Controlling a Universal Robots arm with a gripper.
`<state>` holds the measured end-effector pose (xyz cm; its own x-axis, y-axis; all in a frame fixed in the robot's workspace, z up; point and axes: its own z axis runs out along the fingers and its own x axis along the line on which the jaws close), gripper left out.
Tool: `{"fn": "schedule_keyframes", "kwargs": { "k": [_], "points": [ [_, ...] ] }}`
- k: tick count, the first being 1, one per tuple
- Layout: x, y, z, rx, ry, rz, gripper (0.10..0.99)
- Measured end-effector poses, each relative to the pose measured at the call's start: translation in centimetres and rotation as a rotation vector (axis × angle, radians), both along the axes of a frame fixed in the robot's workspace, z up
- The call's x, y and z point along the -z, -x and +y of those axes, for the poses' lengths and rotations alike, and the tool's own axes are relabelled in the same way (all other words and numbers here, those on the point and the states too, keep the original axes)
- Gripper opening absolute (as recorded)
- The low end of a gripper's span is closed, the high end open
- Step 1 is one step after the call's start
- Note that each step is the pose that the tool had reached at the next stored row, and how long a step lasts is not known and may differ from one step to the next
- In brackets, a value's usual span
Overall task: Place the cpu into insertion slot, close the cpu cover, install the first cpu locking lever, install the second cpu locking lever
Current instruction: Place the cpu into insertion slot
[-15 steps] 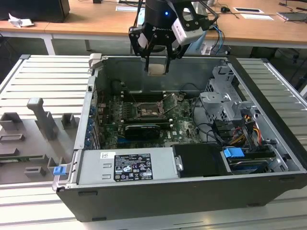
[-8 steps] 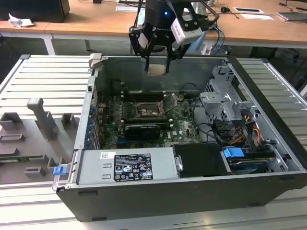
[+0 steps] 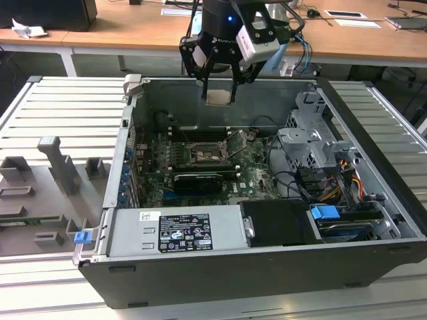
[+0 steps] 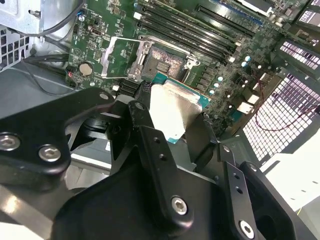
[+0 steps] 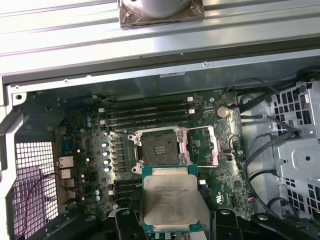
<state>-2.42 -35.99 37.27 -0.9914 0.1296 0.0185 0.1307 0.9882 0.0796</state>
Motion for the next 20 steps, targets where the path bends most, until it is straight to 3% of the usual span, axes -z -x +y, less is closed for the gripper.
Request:
{"fn": "schedule_keyframes", "kwargs": {
  "k": [20],
  "points": [
    [0.1,0.0,0.0,0.096,0.0,0.0001,0.525]
  ]
}}
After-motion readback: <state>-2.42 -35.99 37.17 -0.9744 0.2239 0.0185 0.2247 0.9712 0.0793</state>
